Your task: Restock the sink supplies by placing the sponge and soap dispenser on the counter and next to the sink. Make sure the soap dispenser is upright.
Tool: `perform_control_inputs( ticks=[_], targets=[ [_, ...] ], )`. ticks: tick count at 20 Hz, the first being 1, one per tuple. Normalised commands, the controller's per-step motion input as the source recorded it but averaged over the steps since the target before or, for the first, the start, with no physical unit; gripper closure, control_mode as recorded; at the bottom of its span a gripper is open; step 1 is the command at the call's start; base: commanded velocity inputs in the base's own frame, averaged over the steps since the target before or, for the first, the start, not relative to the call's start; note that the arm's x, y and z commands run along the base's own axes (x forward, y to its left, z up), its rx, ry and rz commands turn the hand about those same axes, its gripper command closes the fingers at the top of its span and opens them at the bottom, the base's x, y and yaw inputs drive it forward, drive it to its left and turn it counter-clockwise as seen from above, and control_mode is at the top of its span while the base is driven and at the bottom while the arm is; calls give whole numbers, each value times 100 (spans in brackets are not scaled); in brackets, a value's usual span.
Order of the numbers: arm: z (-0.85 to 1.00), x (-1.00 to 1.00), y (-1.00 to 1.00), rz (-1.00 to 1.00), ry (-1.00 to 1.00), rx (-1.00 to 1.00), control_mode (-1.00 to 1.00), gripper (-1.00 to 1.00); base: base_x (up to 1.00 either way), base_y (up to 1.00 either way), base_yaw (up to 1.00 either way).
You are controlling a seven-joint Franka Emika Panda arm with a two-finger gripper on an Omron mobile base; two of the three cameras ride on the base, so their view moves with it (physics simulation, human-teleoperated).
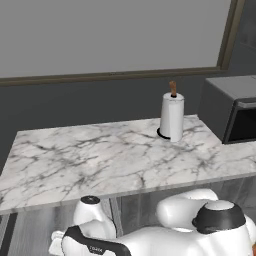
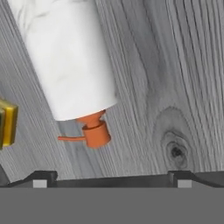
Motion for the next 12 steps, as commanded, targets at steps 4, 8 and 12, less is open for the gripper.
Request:
perform_control_inputs(
  ticks=[4,8,12],
  targets=[
    [-27,4,30,11,3,-5,-100,-100,0,0,0],
    [-32,15,14,17,3,-1,-100,-100,0,0,0],
    [-36,10,8,14,0,-2,-100,-100,0,0,0]
  ],
)
